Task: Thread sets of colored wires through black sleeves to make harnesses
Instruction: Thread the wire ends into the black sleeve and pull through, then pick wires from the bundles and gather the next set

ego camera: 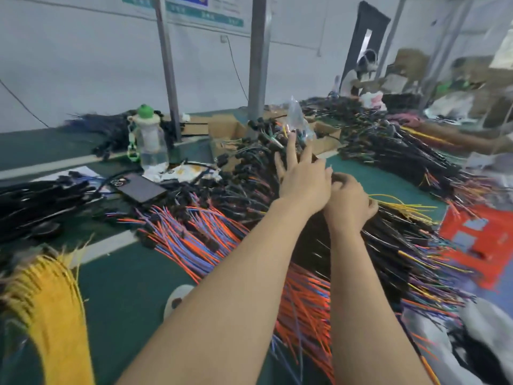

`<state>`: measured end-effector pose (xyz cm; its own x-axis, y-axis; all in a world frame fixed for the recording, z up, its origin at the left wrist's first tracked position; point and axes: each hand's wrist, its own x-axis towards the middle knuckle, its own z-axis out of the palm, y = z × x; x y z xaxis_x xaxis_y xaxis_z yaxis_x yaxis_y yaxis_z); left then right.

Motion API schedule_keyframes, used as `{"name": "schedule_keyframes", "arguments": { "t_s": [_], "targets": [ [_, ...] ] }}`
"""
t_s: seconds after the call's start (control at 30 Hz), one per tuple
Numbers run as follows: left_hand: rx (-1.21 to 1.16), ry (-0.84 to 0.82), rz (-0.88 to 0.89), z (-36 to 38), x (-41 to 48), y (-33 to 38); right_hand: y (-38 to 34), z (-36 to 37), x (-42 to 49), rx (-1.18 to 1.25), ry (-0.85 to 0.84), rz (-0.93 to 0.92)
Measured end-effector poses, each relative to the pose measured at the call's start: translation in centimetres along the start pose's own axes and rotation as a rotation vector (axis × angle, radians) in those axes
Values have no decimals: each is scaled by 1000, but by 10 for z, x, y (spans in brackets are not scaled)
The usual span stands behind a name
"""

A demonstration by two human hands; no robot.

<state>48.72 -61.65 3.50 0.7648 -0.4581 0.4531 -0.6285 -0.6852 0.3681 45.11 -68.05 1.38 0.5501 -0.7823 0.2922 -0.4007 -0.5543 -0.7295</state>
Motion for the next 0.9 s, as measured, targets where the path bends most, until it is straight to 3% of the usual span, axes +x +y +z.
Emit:
{"name": "schedule_keyframes", "arguments": {
  "t_s": [0.1, 0.27, 0.37, 0.47, 0.57, 0.67, 0.77, 0.9],
  "targets": [
    [-144, 173, 31, -20, -6, -4, -20, -7, -14, 110, 80, -15],
    [-538, 548, -75, -96, -47, -35, -85, -15, -89, 609, 90, -328],
    [-676, 782, -267, -150, -103, -75, -129, -8, -160, 833, -129, -407],
    [-639, 944, -450, -197, -181, -115, -163, 1, -240, 813, -450, -509],
    [-553, 1003, -639, -233, -266, -152, -183, 13, -323, 723, -784, -646],
    [-382, 1039, -832, -266, -355, -183, -196, 24, -406, 628, -1016, -766],
    [-121, 910, -1062, -292, -437, -214, -204, 38, -482, 555, -1236, -759],
    [242, 645, -1337, -312, -508, -249, -207, 63, -549, 375, -1372, -768]
  ]
}}
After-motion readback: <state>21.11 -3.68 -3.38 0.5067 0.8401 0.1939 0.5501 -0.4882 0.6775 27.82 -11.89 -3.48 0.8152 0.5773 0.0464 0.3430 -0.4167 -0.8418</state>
